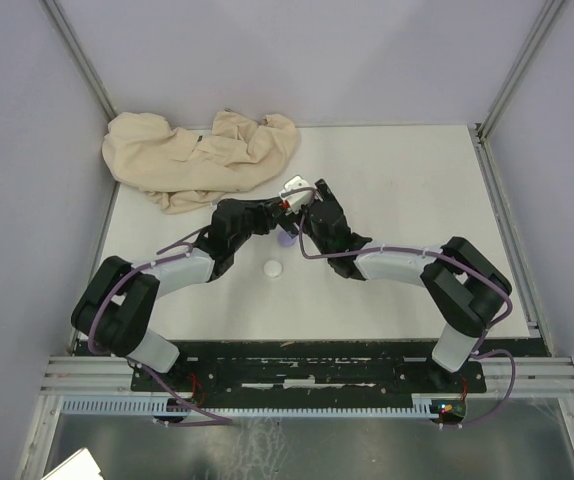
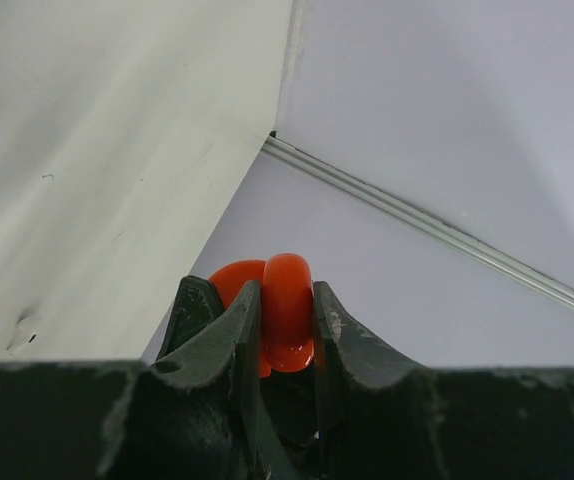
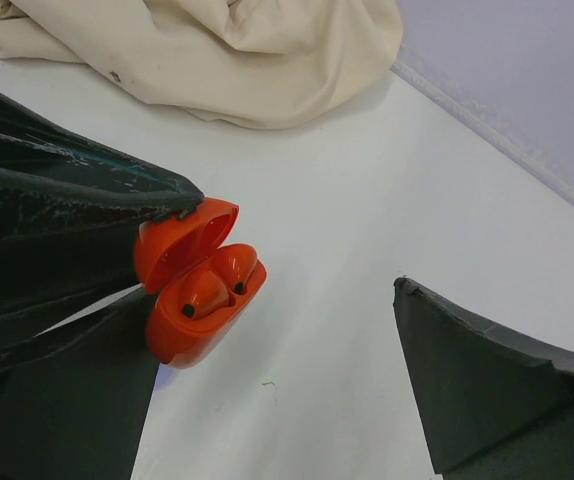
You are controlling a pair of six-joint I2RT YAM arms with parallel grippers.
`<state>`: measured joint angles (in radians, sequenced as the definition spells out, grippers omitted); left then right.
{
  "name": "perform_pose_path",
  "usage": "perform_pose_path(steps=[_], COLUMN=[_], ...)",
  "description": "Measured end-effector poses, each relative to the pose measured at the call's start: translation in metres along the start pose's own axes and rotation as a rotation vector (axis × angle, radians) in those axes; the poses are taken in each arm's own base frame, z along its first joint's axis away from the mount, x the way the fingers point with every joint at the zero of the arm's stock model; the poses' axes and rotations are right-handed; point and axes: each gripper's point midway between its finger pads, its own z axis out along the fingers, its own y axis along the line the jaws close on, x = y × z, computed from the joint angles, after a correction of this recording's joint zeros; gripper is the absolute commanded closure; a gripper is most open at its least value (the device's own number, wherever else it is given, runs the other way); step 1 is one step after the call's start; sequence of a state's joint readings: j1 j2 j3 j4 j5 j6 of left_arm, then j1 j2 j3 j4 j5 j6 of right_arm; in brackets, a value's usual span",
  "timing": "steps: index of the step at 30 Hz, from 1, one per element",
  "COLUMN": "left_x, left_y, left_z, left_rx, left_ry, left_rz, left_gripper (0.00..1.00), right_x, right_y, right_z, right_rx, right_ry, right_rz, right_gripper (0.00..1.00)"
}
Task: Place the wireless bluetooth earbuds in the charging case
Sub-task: Close the charging case, then place the charging case at the center of the board.
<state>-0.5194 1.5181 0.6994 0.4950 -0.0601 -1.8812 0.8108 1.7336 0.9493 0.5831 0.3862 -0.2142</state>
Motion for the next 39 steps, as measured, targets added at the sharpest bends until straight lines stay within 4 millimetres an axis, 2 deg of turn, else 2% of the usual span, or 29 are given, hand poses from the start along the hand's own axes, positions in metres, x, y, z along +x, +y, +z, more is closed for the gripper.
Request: perform_pose_path(steps=[9,15,19,23,26,28,32,36,39], left_x=[-0.001,-0.010,-0.032,-0.066,-0.093,-0.106,-0.117,-0.123,-0.127], left_y=[0.002,0.002,-0.002,-0.002,0.011,0.028,0.057,0.061,0.062], left_z=[0.001,0.001,0.002,0.002,-0.003,-0.008,-0.019,-0.029,-0.034], left_rx=[-0.006,-0.002,0.004,-0.001,-0.029,-0.069,-0.158,-0.170,-0.170], left_ry=[0.009,0.003,-0.021,-0.069,-0.116,-0.139,-0.160,-0.185,-0.205], left_rz=[-0.002,-0.009,0.038,0.167,0.258,0.314,0.426,0.519,0.561], left_gripper=[0.97,0.97,0.97,0.97,0.97,0.97,0.97,0.97,0.97], right_x=[0.001,0.009,0.016,0.016,0.014,0.012,0.013,0.013,0.018], right_y=[-0.014,-0.020,-0.029,-0.049,-0.067,-0.073,-0.070,-0.062,-0.047], right_z=[-0.008,-0.016,-0.034,-0.053,-0.059,-0.060,-0.063,-0.062,-0.059], right_rx=[0.039,0.054,0.057,0.070,0.084,0.086,0.050,0.002,-0.064], right_ry=[0.017,0.052,0.107,0.170,0.221,0.244,0.292,0.338,0.377], right_rz=[-0.084,-0.118,-0.072,0.045,0.121,0.154,0.198,0.229,0.242], right_gripper=[0.01,0.01,0.00,0.00,0.00,0.00,0.01,0.01,0.02])
